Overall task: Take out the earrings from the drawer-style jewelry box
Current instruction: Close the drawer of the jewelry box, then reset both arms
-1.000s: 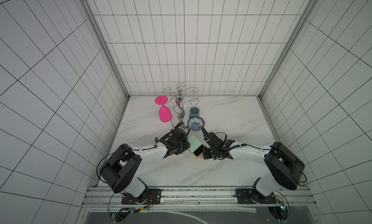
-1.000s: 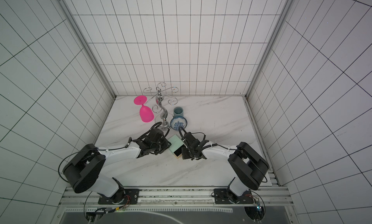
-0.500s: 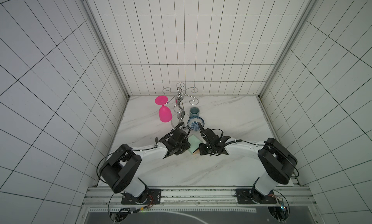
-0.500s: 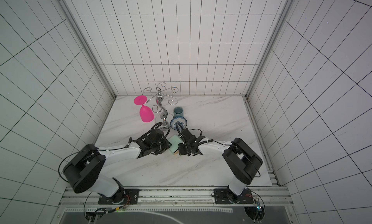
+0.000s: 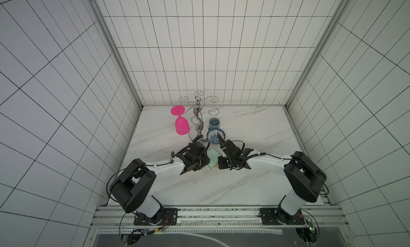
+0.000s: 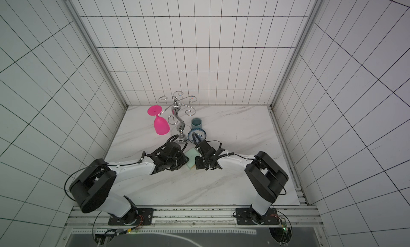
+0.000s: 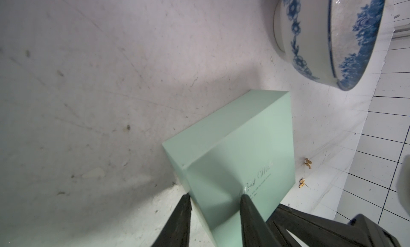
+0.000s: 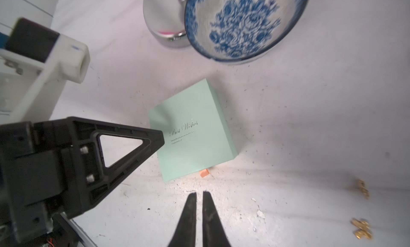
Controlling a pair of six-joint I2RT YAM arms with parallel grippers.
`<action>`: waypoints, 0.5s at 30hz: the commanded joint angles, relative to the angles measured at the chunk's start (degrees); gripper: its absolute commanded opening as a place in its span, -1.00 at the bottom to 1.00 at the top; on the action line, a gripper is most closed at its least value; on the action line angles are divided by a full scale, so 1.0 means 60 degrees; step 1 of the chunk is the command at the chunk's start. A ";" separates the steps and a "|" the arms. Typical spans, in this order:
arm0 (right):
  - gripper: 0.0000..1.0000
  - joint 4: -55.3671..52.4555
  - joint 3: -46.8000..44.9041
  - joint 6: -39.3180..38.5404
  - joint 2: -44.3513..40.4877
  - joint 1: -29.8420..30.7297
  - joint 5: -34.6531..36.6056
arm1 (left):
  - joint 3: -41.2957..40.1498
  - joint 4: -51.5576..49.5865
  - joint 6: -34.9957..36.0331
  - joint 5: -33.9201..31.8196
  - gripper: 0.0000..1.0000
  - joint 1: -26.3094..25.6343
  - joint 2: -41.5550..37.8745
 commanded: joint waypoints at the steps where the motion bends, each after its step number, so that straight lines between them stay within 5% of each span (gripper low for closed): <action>1: -0.89 -0.0538 -0.0061 0.0220 -0.0998 -0.0120 0.0475 | 0.0342 -0.0260 0.0153 -0.0164 -0.25 -0.0037 -0.0230; 10: -0.62 -0.2310 -0.0852 0.0094 -0.4090 -0.0613 0.2440 | 0.1157 -0.1669 0.0735 -0.0456 -0.03 -0.0053 -0.1722; 15: -0.16 -0.3016 -0.1156 -0.0169 -0.5899 -0.1431 0.3952 | 0.0692 -0.2659 0.0751 -0.0776 0.25 0.0237 -0.3698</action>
